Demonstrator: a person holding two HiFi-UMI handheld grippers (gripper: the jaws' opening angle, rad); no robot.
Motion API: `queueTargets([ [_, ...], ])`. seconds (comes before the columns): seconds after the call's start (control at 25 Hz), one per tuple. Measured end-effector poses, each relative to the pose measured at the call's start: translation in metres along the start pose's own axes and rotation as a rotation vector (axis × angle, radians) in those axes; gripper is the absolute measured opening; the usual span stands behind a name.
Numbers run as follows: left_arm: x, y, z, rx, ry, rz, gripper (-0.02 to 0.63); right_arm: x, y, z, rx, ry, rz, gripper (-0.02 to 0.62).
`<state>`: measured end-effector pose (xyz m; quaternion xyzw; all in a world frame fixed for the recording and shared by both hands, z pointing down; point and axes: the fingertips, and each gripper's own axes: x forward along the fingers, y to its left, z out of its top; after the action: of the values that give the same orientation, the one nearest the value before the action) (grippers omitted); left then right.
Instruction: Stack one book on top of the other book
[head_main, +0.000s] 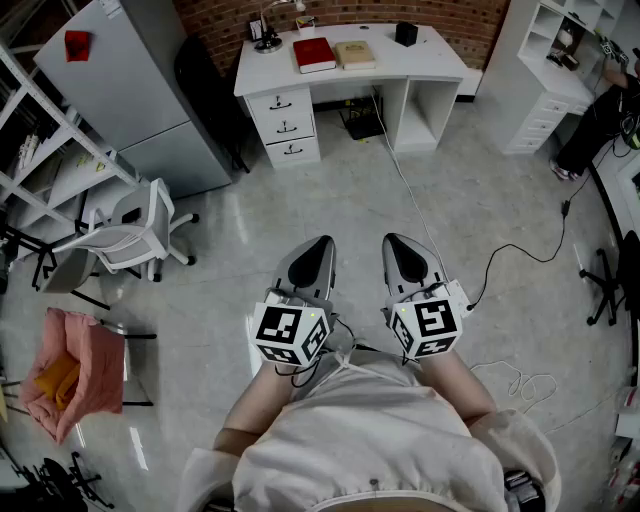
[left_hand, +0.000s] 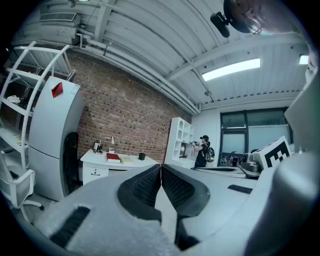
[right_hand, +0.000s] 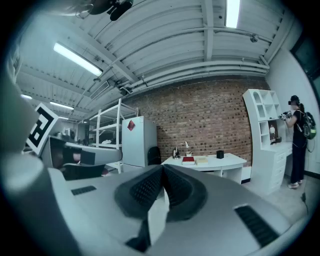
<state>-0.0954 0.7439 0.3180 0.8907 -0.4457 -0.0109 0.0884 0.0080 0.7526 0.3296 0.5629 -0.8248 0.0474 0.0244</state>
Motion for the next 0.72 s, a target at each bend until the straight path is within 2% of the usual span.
queueTargets([
  [0.32, 0.02, 0.0, -0.006, -0.011, 0.011, 0.009, 0.02, 0.007, -0.015, -0.003, -0.02, 0.015, 0.006, 0.026],
  [0.72, 0.032, -0.005, -0.025, -0.029, 0.08, 0.029, 0.02, 0.015, -0.035, -0.028, 0.092, 0.089, 0.002, 0.028],
])
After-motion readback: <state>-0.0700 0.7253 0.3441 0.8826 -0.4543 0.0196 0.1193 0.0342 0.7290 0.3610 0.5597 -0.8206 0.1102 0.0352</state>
